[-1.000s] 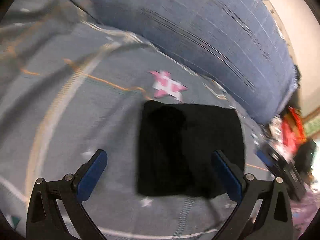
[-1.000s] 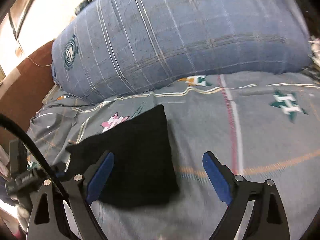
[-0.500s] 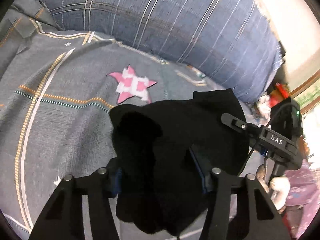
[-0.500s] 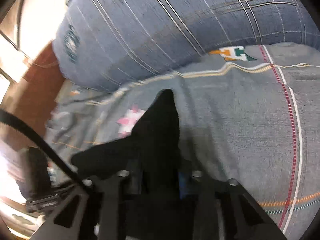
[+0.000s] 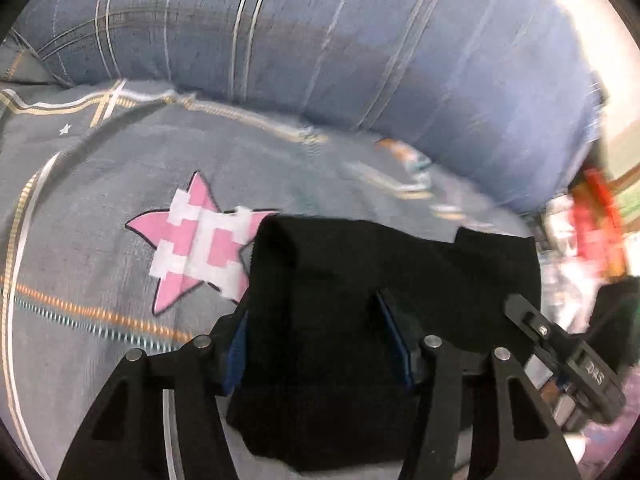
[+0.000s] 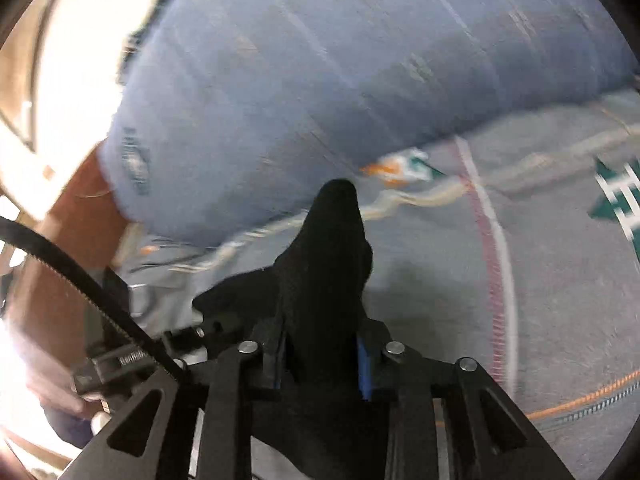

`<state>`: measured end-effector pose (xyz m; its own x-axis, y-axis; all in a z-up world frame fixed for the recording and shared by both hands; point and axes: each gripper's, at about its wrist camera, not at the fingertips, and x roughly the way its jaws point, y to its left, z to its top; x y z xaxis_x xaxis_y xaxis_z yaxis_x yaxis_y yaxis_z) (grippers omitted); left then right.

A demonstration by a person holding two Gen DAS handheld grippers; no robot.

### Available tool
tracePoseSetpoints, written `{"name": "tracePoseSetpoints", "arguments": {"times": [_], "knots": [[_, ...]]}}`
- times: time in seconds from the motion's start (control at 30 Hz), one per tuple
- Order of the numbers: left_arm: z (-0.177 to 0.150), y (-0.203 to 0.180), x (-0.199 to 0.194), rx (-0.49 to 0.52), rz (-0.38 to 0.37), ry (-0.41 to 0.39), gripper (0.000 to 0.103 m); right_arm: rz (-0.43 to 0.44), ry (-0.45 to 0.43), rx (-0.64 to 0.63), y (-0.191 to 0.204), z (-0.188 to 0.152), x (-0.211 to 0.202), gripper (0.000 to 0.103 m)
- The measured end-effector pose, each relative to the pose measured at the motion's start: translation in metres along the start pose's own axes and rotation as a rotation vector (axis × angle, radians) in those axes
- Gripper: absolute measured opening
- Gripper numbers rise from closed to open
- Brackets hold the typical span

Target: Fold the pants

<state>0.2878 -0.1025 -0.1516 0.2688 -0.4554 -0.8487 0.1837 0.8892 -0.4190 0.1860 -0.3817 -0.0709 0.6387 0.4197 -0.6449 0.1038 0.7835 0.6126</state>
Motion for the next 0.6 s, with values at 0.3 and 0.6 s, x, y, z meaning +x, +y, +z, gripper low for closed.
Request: {"name": "tracePoseSetpoints", "arguments": {"times": [0.3,0.6], "knots": [[-0.006,-0.008,-0.085,-0.020,-0.154,-0.135,0.060,-0.038,-0.162,-0.034,-0.006,0.004,-0.058,0.063],[0.010,-0.023,0.003,-0.043,-0.112,-0.085,0.061,0.203,-0.023,0.218,-0.032,0.037,0.019,0.064]]}}
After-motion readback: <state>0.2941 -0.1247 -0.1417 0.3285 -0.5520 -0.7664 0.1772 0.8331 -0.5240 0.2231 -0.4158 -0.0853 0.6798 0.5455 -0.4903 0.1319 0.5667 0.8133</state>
